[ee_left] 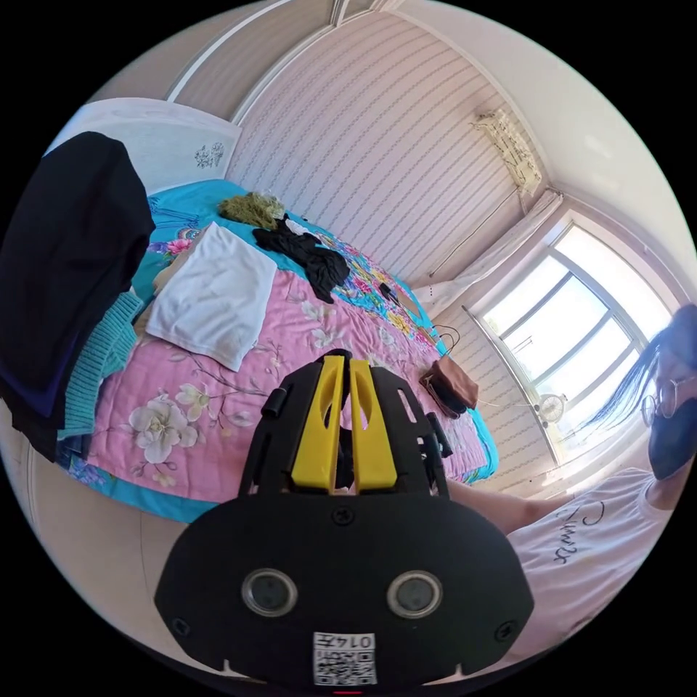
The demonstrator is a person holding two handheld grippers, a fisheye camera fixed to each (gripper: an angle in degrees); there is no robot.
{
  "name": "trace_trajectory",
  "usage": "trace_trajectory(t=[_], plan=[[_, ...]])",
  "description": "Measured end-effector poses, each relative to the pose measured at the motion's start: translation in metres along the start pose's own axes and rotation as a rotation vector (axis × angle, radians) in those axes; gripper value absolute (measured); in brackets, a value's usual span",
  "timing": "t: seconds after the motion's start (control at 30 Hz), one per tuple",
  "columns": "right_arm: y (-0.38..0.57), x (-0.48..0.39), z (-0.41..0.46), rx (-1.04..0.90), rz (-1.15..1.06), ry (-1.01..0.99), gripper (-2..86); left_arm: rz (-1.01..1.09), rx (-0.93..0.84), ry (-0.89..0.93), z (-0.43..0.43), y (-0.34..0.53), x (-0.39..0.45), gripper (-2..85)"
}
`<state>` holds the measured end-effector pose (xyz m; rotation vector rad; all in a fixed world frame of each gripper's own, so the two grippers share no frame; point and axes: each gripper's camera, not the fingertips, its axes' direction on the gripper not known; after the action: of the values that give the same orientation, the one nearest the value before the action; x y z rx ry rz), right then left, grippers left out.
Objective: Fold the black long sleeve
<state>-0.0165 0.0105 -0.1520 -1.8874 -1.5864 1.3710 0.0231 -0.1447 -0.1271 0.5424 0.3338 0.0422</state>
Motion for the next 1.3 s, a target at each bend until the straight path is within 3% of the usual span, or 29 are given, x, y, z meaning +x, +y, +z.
trace_trajectory(t=[0.13, 0.33, 0.5, 0.6, 0.7, 0.83, 0.93, 1.1, 1.17, 1.3], plan=[[0.016, -0.009, -0.027, 0.026, -0.068, -0.085, 1.4, 0.055, 0.049, 0.082, -0.024, 0.006, 0.02, -1.0], [0.102, -0.045, -0.166, 0.258, -0.262, -0.286, 0.2, 0.281, 0.181, 0.244, -0.105, 0.029, 0.093, -1.0], [0.235, -0.119, -0.306, 0.503, -0.495, -0.08, 0.0, 0.359, 0.289, 0.307, -0.181, 0.051, 0.127, -1.0], [0.291, -0.149, -0.365, 0.635, -0.594, -0.173, 0.0, 0.439, 0.352, 0.327, -0.215, 0.058, 0.161, -1.0], [0.316, -0.193, -0.41, 0.67, -0.691, -0.088, 0.0, 0.535, 0.403, 0.338, -0.234, 0.048, 0.189, -1.0], [0.291, -0.215, -0.441, 0.645, -0.699, 0.099, 0.1, 0.488, 0.305, 0.395, -0.18, -0.007, 0.186, -1.0], [0.221, -0.186, -0.444, 0.599, -0.555, 0.152, 0.1, 0.4, 0.207, 0.328, -0.1, -0.066, 0.179, -1.0], [0.122, -0.19, -0.53, 0.918, -0.453, -0.017, 0.0, 0.521, 0.351, 0.163, -0.054, -0.176, 0.247, -1.0], [0.108, -0.233, -0.571, 1.03, -0.531, 0.032, 0.0, 0.525, 0.493, 0.143, -0.068, -0.214, 0.282, -1.0], [0.115, -0.319, -0.603, 1.211, -0.772, 0.186, 0.1, 0.512, 0.575, 0.152, -0.075, -0.224, 0.298, -1.0]])
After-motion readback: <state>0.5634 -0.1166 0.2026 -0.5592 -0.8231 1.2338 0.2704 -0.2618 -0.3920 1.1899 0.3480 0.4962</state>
